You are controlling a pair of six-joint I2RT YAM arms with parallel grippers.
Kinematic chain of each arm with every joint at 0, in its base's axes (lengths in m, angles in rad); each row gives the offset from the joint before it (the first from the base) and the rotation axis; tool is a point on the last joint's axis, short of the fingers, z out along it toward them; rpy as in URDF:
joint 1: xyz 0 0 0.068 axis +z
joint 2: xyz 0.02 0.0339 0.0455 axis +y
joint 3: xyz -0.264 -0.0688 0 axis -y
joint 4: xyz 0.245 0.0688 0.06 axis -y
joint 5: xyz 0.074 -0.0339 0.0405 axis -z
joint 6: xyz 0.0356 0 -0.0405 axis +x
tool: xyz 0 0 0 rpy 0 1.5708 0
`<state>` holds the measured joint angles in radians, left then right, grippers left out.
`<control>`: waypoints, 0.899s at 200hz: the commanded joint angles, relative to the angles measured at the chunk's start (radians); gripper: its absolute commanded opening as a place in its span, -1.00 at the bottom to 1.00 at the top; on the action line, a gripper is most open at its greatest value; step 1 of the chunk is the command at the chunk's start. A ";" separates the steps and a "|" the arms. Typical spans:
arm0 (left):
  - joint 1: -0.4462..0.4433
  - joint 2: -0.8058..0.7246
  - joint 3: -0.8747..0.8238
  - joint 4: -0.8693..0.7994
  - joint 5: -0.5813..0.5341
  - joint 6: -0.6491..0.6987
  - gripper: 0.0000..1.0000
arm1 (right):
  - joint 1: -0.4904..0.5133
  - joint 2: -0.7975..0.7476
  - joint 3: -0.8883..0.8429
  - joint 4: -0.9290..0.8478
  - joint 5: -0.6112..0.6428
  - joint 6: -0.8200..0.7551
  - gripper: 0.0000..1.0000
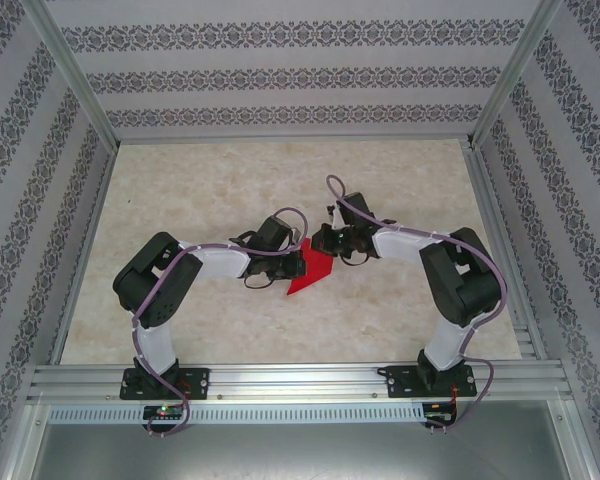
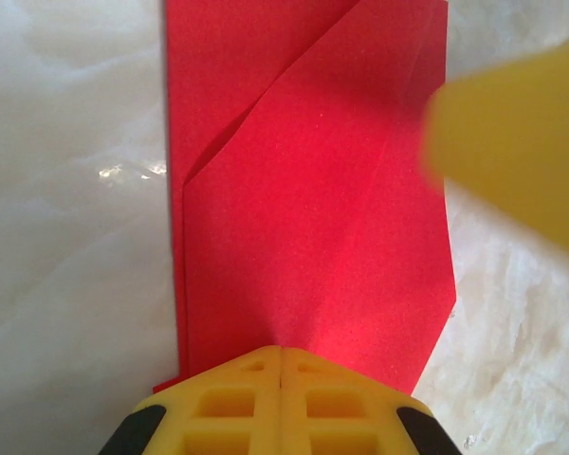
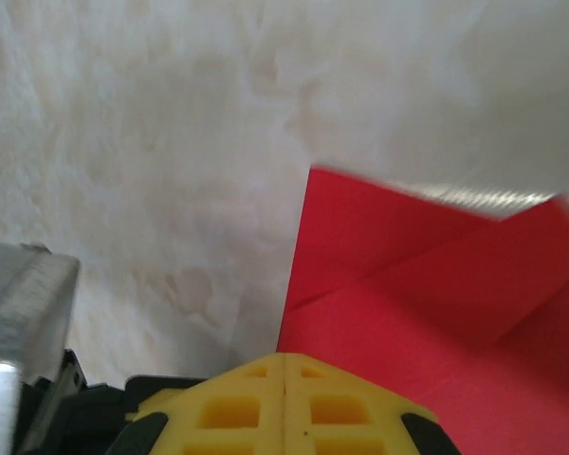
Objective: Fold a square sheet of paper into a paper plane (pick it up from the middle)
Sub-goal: Fourth fold the wing at the center of the table.
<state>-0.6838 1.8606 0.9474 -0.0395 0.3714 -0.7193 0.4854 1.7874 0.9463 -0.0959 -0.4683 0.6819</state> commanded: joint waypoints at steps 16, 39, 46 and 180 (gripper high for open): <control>-0.011 0.037 -0.044 -0.091 -0.017 0.011 -1.00 | 0.008 0.076 0.000 0.038 -0.035 0.038 -0.98; -0.011 0.020 -0.043 -0.079 -0.006 0.009 -1.00 | 0.005 0.115 -0.001 0.002 -0.020 0.033 -0.98; -0.011 0.012 -0.039 -0.076 0.001 0.010 -1.00 | 0.005 0.128 -0.001 -0.014 -0.009 0.031 -0.98; -0.025 -0.130 -0.100 0.006 0.113 -0.164 -0.54 | 0.005 0.190 -0.005 -0.058 0.033 0.008 -0.99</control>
<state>-0.6861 1.7294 0.8780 -0.0719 0.4492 -0.8268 0.4885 1.9011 0.9627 -0.0807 -0.5240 0.7082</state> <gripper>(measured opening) 0.235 0.045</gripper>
